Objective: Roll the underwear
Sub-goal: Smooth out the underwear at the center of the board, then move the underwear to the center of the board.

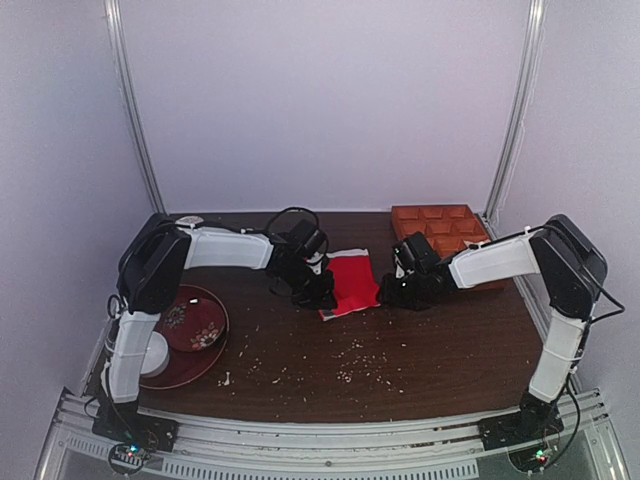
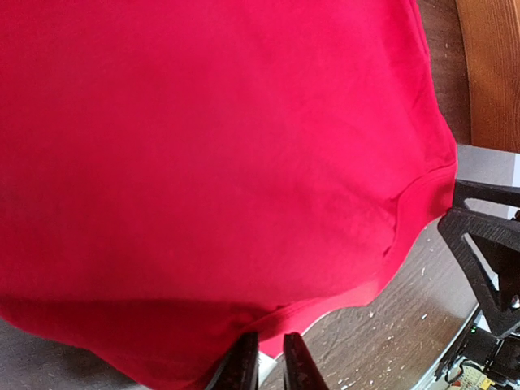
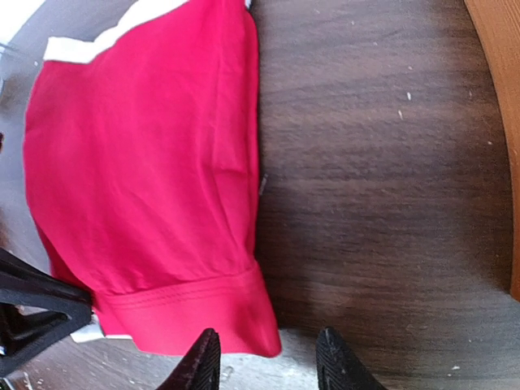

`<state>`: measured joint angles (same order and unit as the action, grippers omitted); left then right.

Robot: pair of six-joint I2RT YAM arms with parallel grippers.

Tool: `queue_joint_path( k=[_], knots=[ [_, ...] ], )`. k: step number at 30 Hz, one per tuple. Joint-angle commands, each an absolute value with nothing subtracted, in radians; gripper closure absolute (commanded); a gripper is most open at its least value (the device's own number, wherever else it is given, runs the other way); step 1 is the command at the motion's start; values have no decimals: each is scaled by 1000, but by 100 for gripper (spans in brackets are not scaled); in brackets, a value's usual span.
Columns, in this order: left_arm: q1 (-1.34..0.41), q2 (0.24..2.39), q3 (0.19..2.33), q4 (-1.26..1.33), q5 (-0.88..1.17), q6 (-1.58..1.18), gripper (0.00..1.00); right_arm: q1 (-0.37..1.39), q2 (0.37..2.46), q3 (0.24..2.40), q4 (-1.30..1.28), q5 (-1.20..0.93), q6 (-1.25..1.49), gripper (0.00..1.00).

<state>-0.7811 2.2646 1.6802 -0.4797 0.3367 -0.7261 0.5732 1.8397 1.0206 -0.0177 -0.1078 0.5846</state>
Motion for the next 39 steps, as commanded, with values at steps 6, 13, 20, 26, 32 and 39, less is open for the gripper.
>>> queue_joint_path(
  k=[6, 13, 20, 26, 32, 39],
  knots=[
    [-783, 2254, 1655, -558, 296, -729, 85, 555, 1916, 1064, 65, -201, 664, 60],
    [-782, 2251, 1654, -561, 296, -728, 85, 555, 1946, 1049, 80, -217, 688, 68],
    [-783, 2239, 1641, -564, 307, -737, 85, 557, 1930, 1017, 102, -227, 710, 91],
    [-783, 2212, 1631, -587, 307, -738, 85, 558, 1903, 962, 127, -234, 713, 100],
    [-782, 2160, 1579, -609, 319, -741, 85, 592, 1841, 892, 142, -244, 731, 100],
    [-783, 2052, 1586, -689, 291, -699, 75, 687, 1749, 778, 170, -196, 795, 100]
  ],
)
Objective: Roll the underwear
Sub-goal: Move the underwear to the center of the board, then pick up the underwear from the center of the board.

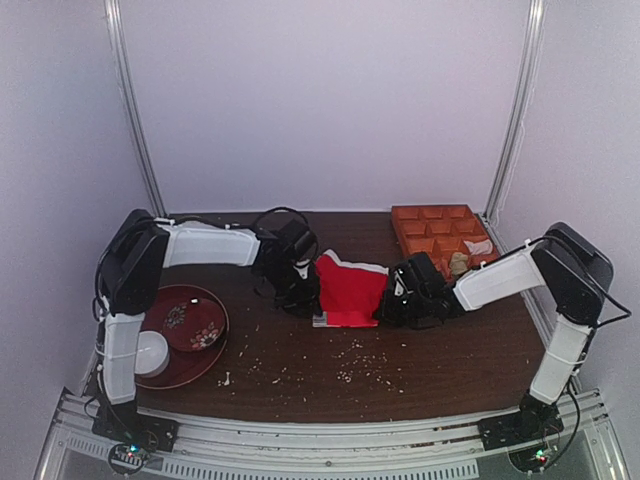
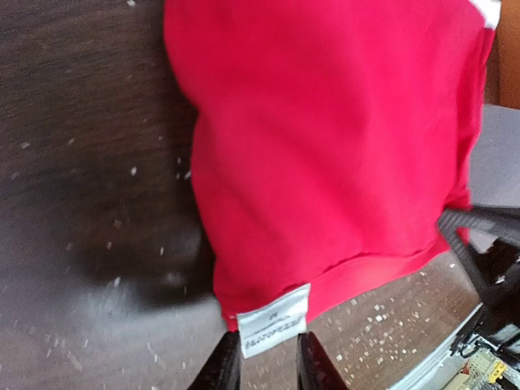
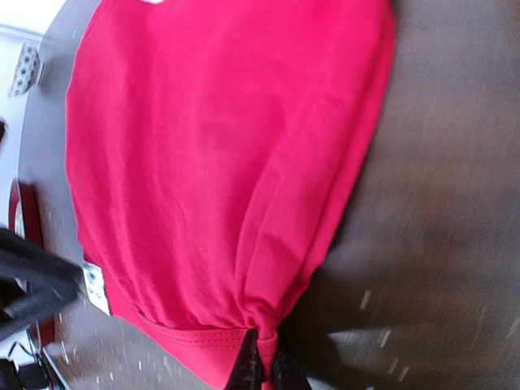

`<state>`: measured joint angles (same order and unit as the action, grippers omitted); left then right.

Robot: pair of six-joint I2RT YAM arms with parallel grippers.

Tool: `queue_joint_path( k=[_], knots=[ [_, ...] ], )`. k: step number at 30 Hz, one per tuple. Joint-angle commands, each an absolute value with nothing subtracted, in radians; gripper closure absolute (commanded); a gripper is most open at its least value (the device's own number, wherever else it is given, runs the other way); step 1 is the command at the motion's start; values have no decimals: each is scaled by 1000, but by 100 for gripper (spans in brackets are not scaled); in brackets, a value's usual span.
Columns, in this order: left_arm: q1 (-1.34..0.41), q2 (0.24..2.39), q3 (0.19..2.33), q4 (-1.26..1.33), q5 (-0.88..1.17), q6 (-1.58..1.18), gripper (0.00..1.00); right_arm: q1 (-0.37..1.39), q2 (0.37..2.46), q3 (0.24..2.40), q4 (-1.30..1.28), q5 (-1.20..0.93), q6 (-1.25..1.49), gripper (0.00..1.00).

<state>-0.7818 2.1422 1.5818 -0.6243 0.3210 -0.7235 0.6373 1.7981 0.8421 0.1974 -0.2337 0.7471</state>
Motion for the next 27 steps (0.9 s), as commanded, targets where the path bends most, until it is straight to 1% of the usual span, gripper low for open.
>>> queue_joint_path(
  k=[1, 7, 12, 13, 14, 16, 19, 24, 27],
  knots=[
    [-783, 2042, 1593, -699, 288, -698, 74, 702, 1737, 760, 174, -186, 805, 100],
    [-783, 2032, 1645, -738, 300, -695, 73, 802, 1668, 650, 216, -117, 880, 100],
    [-784, 2047, 1678, -761, 309, -700, 72, 853, 1650, 614, 233, -68, 916, 100],
    [-784, 2049, 1681, -762, 311, -699, 71, 855, 1644, 610, 235, -61, 922, 95],
    [-784, 2051, 1681, -761, 312, -699, 71, 855, 1635, 608, 231, -53, 923, 82],
    [-785, 2050, 1686, -768, 309, -694, 71, 854, 1610, 612, 209, -18, 910, 67],
    [-795, 2049, 1713, -811, 277, -678, 71, 839, 1564, 636, 155, 7, 877, 61],
    [-822, 2045, 1740, -859, 234, -676, 71, 757, 1514, 688, 102, -16, 830, 60],
    [-843, 2043, 1750, -870, 215, -679, 71, 684, 1535, 735, 100, -71, 796, 59]
  ],
)
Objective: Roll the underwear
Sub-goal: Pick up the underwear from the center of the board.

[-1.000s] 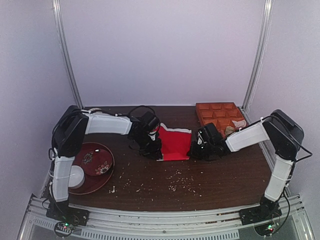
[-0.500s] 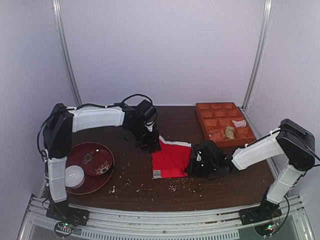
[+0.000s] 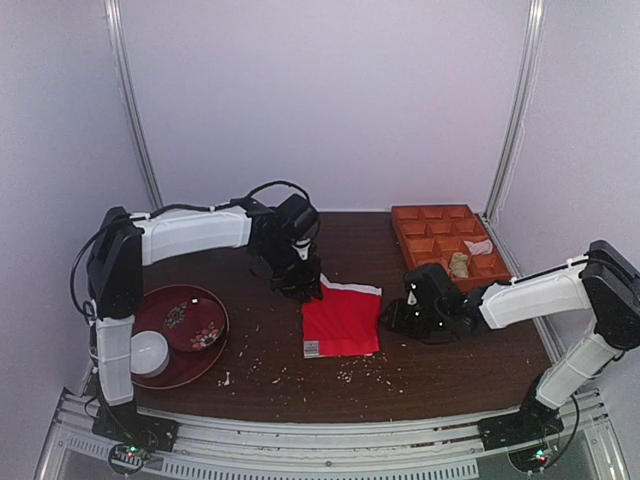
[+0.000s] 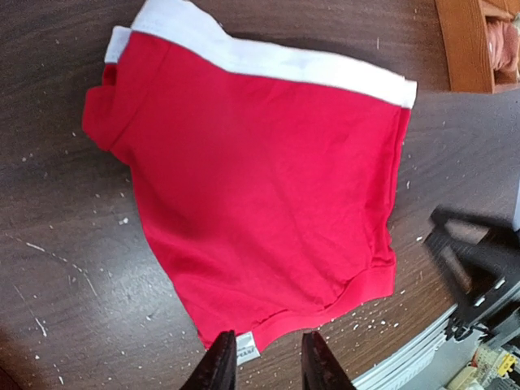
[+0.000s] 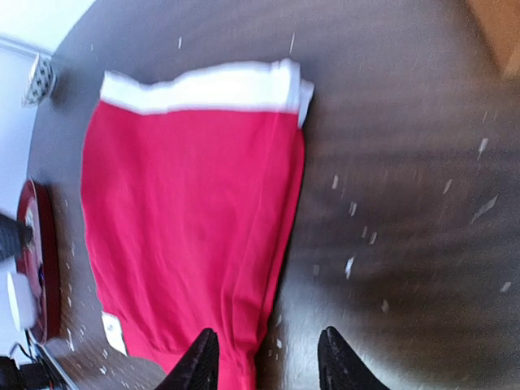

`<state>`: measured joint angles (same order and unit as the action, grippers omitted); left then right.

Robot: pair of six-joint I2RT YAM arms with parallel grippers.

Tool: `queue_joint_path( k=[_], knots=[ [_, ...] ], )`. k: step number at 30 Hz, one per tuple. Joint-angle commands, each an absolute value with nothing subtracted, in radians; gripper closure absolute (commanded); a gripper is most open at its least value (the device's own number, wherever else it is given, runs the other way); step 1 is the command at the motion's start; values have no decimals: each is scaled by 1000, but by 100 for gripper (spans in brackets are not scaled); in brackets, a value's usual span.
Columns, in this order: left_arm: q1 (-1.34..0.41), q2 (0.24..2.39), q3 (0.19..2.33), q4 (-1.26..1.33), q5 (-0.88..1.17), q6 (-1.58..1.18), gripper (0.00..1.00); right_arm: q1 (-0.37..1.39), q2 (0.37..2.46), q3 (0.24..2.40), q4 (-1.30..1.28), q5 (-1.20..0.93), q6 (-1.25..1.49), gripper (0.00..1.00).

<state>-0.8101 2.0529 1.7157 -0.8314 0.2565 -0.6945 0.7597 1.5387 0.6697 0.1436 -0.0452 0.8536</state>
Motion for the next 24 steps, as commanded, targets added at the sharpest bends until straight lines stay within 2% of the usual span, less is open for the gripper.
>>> queue_joint_path(
  k=[1, 10, 19, 24],
  knots=[
    [-848, 2042, 1749, -870, 212, -682, 71, 665, 1550, 756, 100, -91, 779, 59],
    [-903, 2039, 1768, -913, 148, -689, 71, 555, 1794, 934, 116, -240, 750, 59],
    [-971, 2059, 1811, -956, 90, -694, 70, 534, 1882, 975, 155, -334, 767, 60],
    [-1005, 2094, 1862, -995, 49, -695, 69, 533, 1913, 983, 187, -362, 770, 68]
  ],
)
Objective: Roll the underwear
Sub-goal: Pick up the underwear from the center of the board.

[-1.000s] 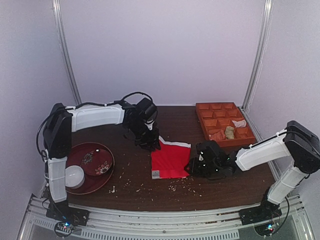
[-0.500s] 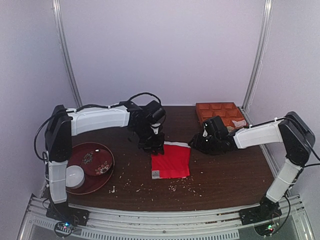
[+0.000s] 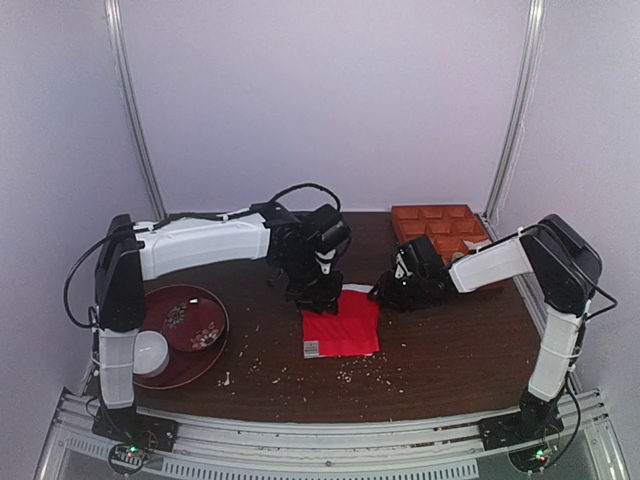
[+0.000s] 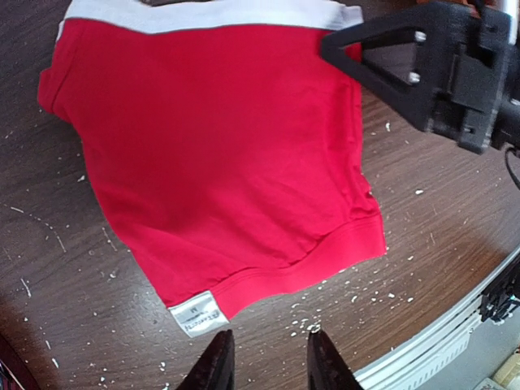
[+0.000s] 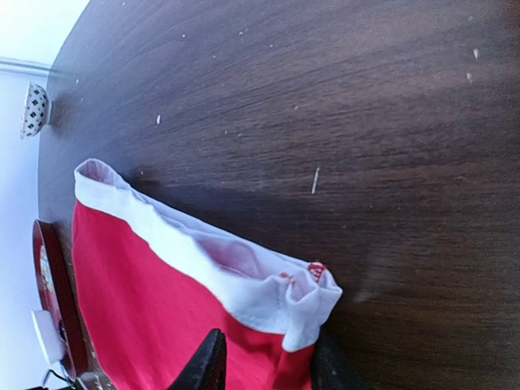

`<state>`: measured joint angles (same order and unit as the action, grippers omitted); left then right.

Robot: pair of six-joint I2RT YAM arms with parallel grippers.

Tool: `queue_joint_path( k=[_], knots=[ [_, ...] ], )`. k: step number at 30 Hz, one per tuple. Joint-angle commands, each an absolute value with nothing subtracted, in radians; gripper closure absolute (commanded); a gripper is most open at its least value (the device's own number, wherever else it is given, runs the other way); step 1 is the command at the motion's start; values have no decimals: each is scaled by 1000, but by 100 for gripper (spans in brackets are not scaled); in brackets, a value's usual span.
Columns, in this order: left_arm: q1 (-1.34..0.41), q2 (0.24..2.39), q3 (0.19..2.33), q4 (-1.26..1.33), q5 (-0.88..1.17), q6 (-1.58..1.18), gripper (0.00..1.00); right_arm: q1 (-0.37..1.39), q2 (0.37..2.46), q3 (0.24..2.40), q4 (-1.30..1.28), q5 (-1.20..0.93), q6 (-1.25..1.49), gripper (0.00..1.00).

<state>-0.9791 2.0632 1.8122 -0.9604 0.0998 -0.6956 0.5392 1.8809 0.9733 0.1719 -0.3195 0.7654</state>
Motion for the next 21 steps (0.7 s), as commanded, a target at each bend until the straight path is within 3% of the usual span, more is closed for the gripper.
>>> queue_joint_path(
  k=[1, 5, 10, 21],
  knots=[
    [-1009, 2098, 1868, -994, 44, -696, 69, 534, 1917, 983, 191, -363, 772, 68],
    [-1025, 2120, 1884, -994, 35, -715, 68, 529, 1933, 985, 210, -367, 775, 71],
    [-1044, 2142, 1908, -994, 20, -719, 68, 526, 1931, 985, 222, -375, 781, 100],
    [-1057, 2176, 1931, -971, 13, -712, 68, 527, 1843, 1026, 106, -349, 752, 100]
  ],
)
